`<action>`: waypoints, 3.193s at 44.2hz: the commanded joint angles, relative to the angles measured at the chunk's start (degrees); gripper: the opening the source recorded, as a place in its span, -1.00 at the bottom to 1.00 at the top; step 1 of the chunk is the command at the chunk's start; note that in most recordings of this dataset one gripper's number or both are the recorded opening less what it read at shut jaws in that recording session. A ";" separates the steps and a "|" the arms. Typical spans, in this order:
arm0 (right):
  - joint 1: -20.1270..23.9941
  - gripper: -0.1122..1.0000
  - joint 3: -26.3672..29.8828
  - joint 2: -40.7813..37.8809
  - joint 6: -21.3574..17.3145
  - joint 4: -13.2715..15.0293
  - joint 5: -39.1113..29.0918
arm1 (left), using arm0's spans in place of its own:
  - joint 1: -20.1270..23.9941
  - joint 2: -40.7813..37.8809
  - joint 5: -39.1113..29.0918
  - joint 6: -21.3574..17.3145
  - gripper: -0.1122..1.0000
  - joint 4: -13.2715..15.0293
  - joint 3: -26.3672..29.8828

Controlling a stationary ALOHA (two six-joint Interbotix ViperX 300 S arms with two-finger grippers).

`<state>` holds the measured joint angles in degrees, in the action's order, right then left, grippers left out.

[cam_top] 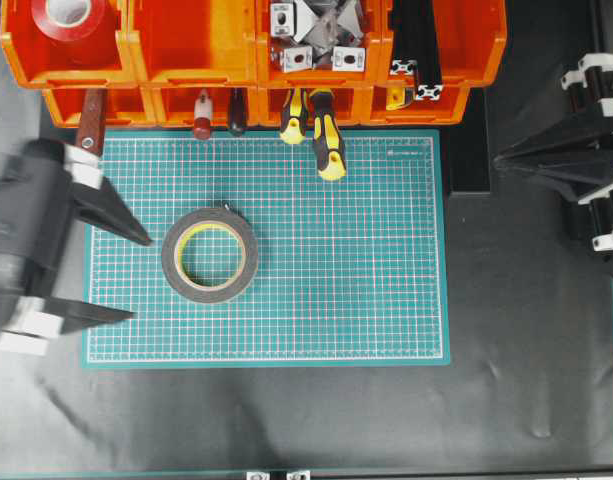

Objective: Pick foam from container rack with left arm.

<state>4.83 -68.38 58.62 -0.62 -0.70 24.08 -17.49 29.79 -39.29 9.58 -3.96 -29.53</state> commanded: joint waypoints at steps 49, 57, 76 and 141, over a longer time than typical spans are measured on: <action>0.53 -0.79 1.41 0.18 -0.09 -0.09 -3.78 | 7.38 29.62 25.22 -3.16 0.63 -0.09 -20.30; 0.53 -0.79 1.58 0.70 0.00 -0.09 -3.78 | 7.38 29.62 28.83 -3.34 0.63 -0.09 -22.06; 0.53 -0.79 1.41 1.23 -0.09 -0.09 -3.78 | 7.38 30.94 31.55 -2.81 0.63 -0.09 -24.52; 0.53 -0.79 0.53 1.14 -0.09 -0.18 -2.90 | 6.33 32.26 31.46 -2.46 0.63 0.00 -25.66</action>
<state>5.19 -68.38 60.38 -0.70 -0.70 20.83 -11.16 62.31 -8.09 7.12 -3.96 -55.72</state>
